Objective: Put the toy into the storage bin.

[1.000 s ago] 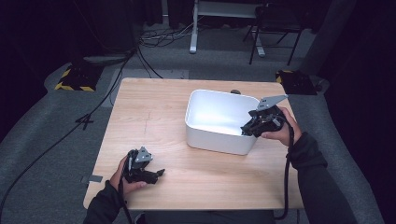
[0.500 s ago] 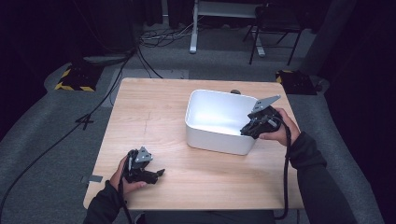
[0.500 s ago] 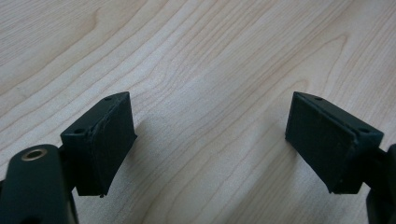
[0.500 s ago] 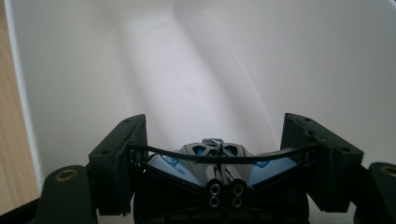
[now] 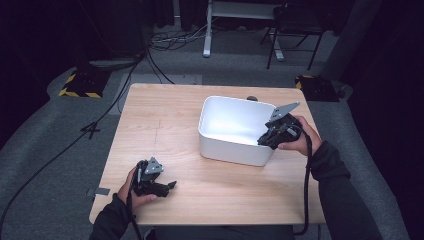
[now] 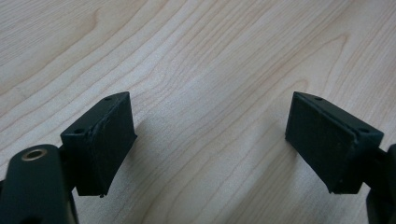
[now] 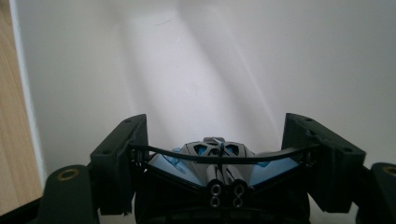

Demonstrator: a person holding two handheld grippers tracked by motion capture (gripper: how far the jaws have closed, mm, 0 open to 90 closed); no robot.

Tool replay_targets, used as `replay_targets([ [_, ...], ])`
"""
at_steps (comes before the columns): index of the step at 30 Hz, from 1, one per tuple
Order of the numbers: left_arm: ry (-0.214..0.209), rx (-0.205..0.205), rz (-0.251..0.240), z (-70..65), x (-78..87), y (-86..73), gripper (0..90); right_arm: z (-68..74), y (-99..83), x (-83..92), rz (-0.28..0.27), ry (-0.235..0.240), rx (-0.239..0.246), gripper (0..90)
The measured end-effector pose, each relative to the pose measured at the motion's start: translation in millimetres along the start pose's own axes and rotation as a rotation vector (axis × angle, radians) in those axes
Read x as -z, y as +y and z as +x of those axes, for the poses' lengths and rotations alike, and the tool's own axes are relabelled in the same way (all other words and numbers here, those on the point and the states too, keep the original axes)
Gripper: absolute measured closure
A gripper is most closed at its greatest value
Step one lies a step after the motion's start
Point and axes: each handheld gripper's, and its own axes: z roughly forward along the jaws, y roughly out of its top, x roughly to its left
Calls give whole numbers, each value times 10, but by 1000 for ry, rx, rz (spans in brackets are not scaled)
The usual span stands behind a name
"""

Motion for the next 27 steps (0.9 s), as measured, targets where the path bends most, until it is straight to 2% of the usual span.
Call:
replay_targets([
  [2, -1, 1, 0, 0, 0, 0, 159, -6, -8, 7, 1, 4, 4, 241],
  [5, 0, 1, 1, 0, 1, 0, 159, -5, -21, 9, -10, 9, -16, 240],
  [20, 0, -1, 0, 1, 0, 0, 159, 7, -94, 21, -57, 8, -21, 238],
  [27, 0, -1, 0, 1, 1, 0, 159, 11, -127, 18, -93, 10, -36, 236],
])
